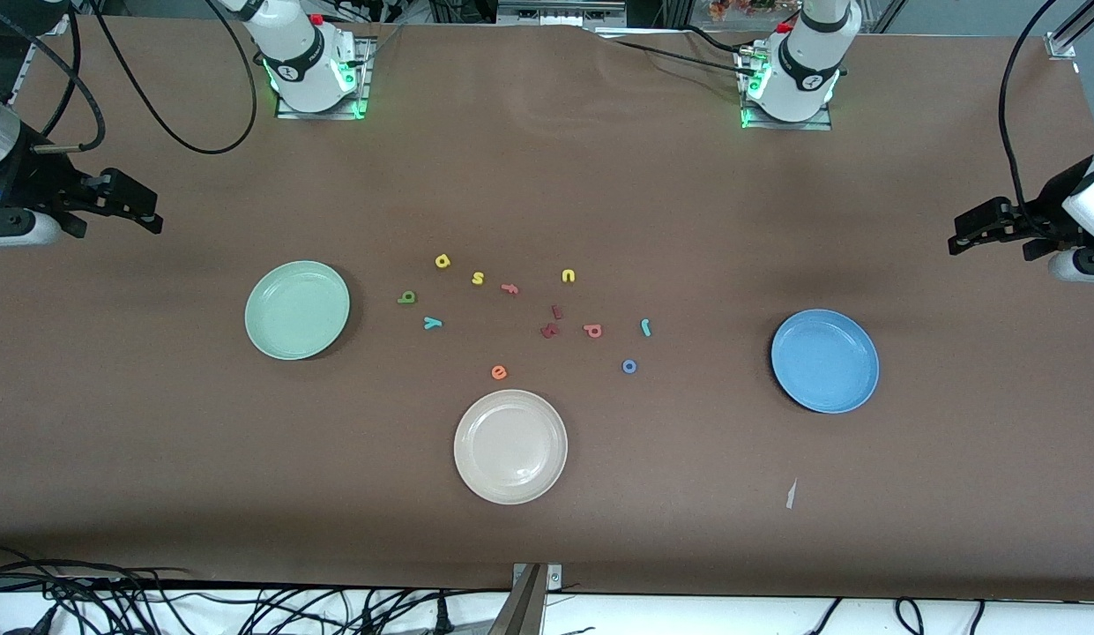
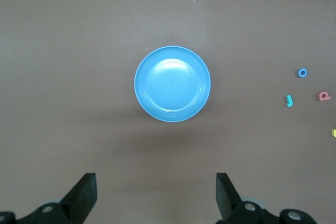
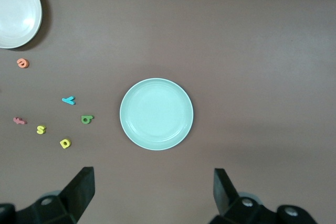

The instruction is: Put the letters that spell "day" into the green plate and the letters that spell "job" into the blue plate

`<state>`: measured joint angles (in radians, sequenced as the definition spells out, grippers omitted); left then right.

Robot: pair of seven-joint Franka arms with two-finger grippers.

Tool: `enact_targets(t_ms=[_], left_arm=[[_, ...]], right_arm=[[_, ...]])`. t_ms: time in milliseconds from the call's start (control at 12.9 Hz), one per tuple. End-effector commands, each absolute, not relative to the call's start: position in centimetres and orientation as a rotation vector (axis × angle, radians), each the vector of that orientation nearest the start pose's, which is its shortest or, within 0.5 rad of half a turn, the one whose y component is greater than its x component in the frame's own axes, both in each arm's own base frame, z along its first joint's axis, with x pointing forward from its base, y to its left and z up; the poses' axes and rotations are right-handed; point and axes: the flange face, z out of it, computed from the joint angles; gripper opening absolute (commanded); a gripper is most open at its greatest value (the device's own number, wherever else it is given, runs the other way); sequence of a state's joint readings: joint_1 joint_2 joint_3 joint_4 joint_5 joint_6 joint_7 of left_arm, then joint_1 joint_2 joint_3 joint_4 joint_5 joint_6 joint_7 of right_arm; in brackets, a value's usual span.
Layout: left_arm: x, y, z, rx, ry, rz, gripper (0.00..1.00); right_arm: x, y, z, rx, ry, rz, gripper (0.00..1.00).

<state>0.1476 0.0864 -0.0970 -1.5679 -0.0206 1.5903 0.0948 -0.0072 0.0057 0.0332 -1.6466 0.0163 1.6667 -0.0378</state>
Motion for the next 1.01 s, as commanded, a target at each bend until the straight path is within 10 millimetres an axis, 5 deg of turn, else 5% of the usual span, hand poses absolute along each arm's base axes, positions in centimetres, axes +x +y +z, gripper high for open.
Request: enact_targets(t_ms=[0,928], left_arm=[[57.38,2.77,58.32,-3.191,0.100,0.103,1.00],[57.43,2.70,58.17,-3.190,0.103,0.106,1.00]], right_arm=[[56.06,1.46,59.85,-3.115,-0.081,-0.022,1.00],[56.06,1.45,59.85,-3.116,-0.100,-0.022,1.00]])
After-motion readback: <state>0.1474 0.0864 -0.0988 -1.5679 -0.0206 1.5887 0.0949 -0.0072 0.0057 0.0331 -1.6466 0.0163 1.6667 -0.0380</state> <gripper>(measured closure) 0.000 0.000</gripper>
